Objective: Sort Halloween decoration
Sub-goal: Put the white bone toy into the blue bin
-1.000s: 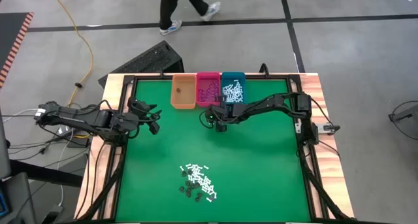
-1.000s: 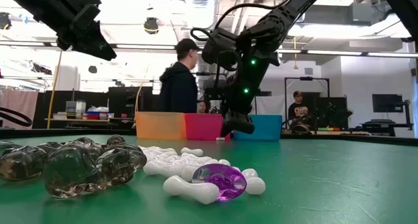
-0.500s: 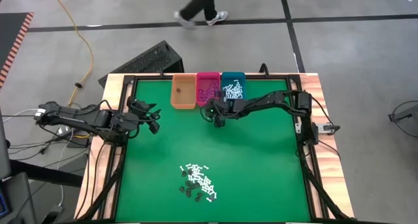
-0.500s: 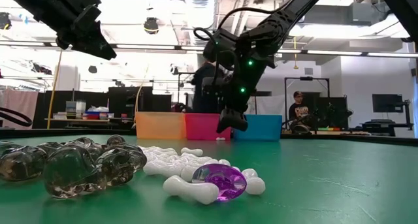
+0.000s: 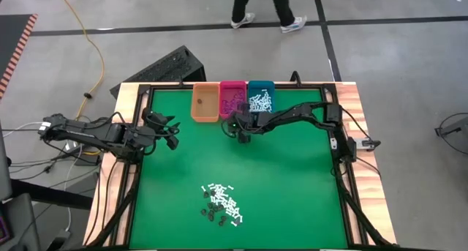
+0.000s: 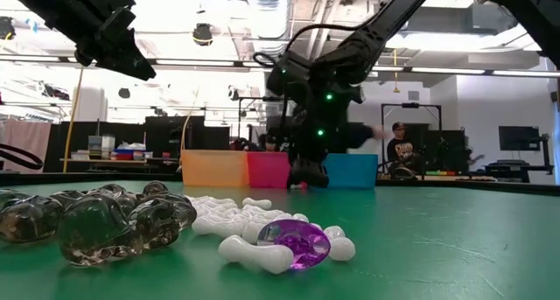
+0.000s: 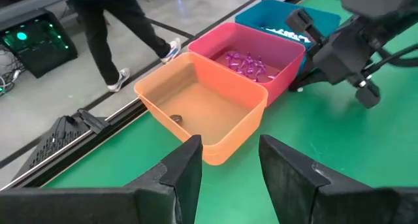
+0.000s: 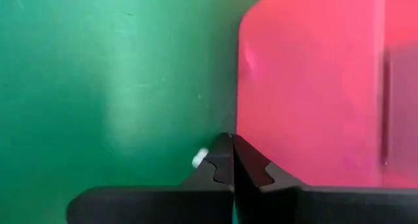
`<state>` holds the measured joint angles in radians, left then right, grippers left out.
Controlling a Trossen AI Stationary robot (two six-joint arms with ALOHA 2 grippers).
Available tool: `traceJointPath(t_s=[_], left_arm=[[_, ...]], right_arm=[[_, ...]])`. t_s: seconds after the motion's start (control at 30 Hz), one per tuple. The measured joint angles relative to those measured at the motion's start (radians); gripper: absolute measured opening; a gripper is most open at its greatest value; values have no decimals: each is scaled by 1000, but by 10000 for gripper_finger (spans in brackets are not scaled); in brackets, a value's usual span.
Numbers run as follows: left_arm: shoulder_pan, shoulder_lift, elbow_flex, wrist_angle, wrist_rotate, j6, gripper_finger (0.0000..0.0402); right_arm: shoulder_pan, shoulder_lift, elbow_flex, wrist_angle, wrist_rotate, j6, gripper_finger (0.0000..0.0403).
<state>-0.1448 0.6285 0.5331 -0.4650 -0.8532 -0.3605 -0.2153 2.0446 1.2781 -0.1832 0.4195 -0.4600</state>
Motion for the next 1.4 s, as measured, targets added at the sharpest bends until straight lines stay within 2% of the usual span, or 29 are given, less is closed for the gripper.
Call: traceJointPath(t_s=[0.27,0.47,0.6,0.7,0.8,0.93,1.1,1.17,1.27,1.4], left_arm=[[0,0,0,-16,3,0,144],[0,0,0,-25,4,-12,144],[0,0,0,-25,5,-6,144],[0,0,0,-27,6,-2,144],[0,0,0,-26,8,-8,144],[0,0,0,-23,12,-32,144],[0,0,0,-23,22,-50,144],[0,0,0,-23,59,-54,144],[0,0,0,-24,135,-55,144],[0,0,0,-24,165,-55,144]], right_arm=[[61,51,122,-177,40,28,15],[122,31,189,-416,5,152,15],[180,-16,218,-502,-15,214,15],[215,-83,224,-538,13,359,15],[204,-140,224,-605,-25,569,17],[162,-169,224,-630,-72,803,72],[145,-136,224,-619,-90,830,158],[123,-108,224,-613,-146,837,184],[82,-81,223,-595,-231,840,206],[40,-76,223,-575,-250,845,209]])
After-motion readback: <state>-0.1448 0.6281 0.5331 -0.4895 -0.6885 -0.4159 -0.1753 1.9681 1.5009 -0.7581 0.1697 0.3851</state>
